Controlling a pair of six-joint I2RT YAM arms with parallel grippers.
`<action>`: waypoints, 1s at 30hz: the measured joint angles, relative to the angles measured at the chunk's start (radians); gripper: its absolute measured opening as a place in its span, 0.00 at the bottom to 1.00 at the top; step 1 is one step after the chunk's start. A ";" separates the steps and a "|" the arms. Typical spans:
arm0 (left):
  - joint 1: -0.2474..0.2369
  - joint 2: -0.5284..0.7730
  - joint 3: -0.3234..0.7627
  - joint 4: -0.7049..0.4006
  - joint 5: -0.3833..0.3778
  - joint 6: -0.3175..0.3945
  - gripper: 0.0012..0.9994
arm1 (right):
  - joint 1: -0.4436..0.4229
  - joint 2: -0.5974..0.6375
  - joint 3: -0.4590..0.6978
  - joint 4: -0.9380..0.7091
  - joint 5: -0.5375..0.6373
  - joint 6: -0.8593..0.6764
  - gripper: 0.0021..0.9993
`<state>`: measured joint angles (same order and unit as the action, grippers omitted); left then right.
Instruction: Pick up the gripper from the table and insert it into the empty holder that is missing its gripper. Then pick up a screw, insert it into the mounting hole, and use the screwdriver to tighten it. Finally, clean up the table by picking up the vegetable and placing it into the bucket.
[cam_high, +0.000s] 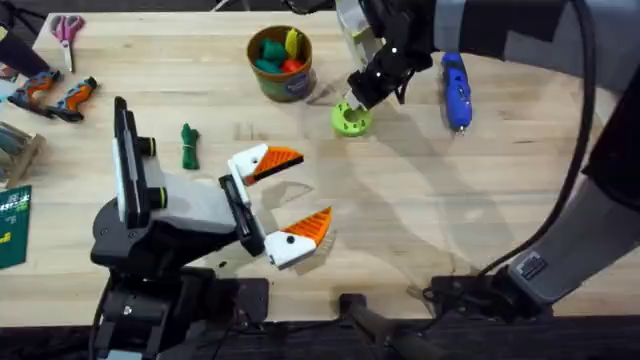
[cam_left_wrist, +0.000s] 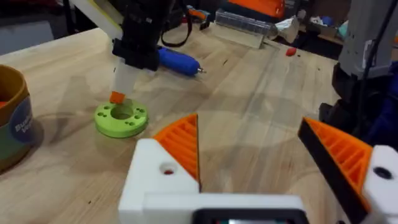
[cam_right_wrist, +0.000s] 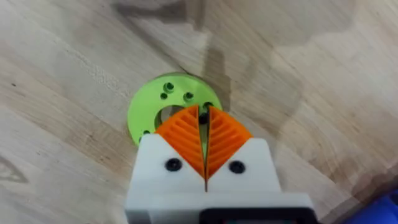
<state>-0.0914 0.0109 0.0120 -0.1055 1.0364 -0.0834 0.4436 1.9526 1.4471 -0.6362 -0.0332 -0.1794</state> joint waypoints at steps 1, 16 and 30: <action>0.000 0.000 0.000 0.000 0.000 0.000 0.99 | 0.000 0.000 0.010 -0.016 0.002 0.001 0.00; 0.000 0.000 0.000 0.000 0.000 0.000 0.99 | 0.000 0.000 0.020 -0.034 0.003 0.004 0.00; 0.000 0.000 0.000 0.000 0.000 0.000 0.99 | 0.016 -0.001 0.188 -0.198 -0.050 0.008 0.00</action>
<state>-0.0914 0.0109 0.0120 -0.1055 1.0364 -0.0834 0.4591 1.9514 1.6351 -0.8346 -0.0834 -0.1719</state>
